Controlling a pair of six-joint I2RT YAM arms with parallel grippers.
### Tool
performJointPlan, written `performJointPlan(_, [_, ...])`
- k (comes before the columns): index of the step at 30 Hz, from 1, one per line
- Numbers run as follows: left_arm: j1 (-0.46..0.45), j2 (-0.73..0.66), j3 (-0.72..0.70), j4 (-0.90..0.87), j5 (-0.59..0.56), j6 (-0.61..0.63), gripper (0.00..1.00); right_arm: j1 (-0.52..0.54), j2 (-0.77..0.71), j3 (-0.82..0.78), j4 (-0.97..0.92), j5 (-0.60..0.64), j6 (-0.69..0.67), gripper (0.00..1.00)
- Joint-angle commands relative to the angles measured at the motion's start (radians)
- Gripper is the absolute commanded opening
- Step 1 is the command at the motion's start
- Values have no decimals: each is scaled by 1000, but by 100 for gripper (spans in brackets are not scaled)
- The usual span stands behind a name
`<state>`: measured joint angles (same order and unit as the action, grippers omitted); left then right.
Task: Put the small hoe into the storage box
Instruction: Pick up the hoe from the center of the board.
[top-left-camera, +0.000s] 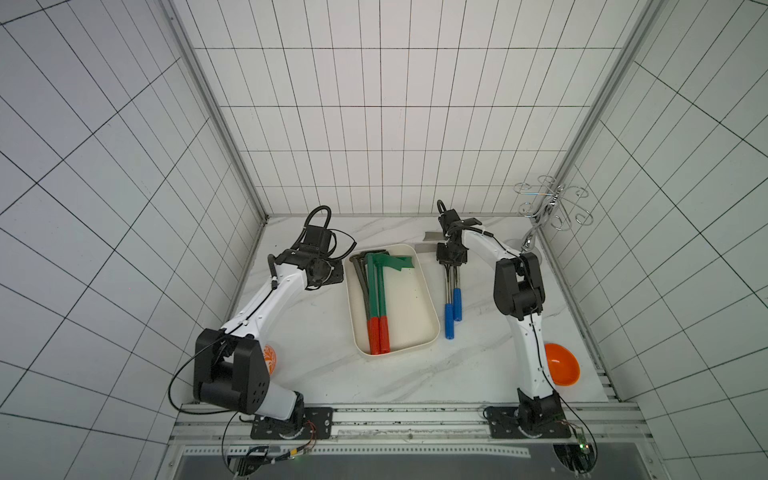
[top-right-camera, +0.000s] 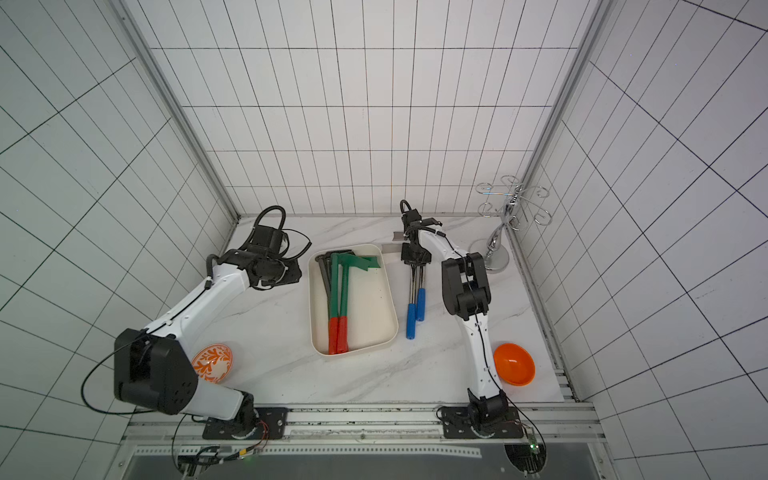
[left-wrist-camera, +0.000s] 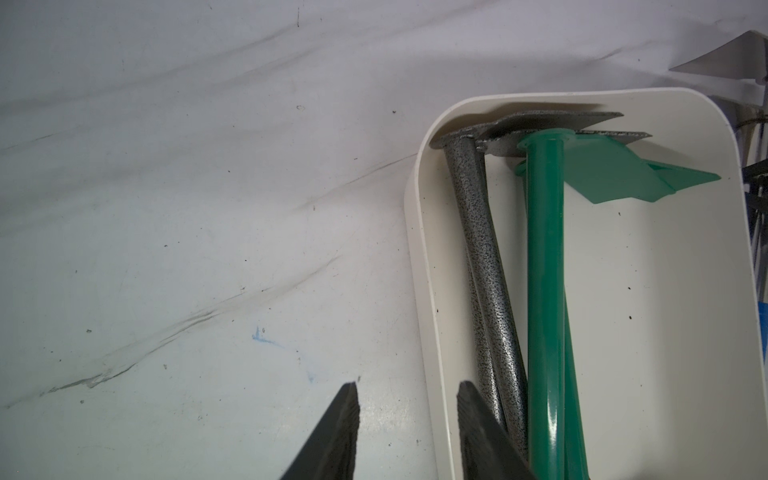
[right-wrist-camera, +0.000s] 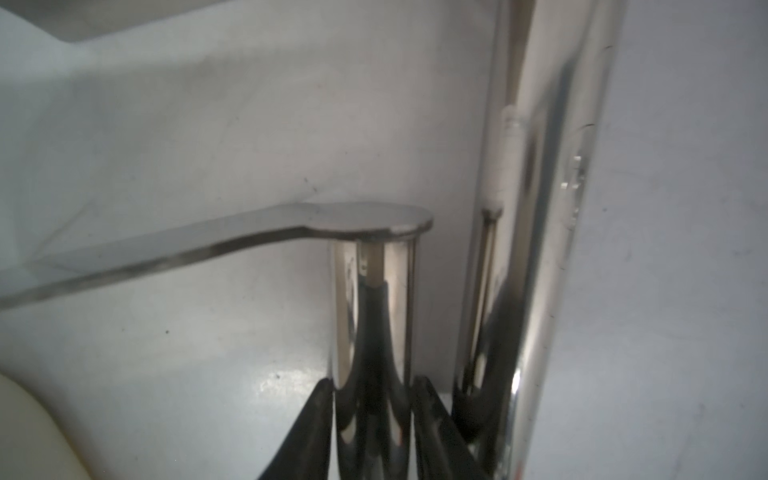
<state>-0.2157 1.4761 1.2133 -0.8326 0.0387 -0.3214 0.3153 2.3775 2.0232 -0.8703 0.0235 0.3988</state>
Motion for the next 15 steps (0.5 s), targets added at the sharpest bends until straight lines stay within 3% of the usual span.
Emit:
performJointPlan(1, [4,-14,-9,16,0,5,42,10,20,86,-22,3,9,34])
performJointPlan(15, [3,-5,6,14,5,5,42,11,8,92,-22,14,4,31])
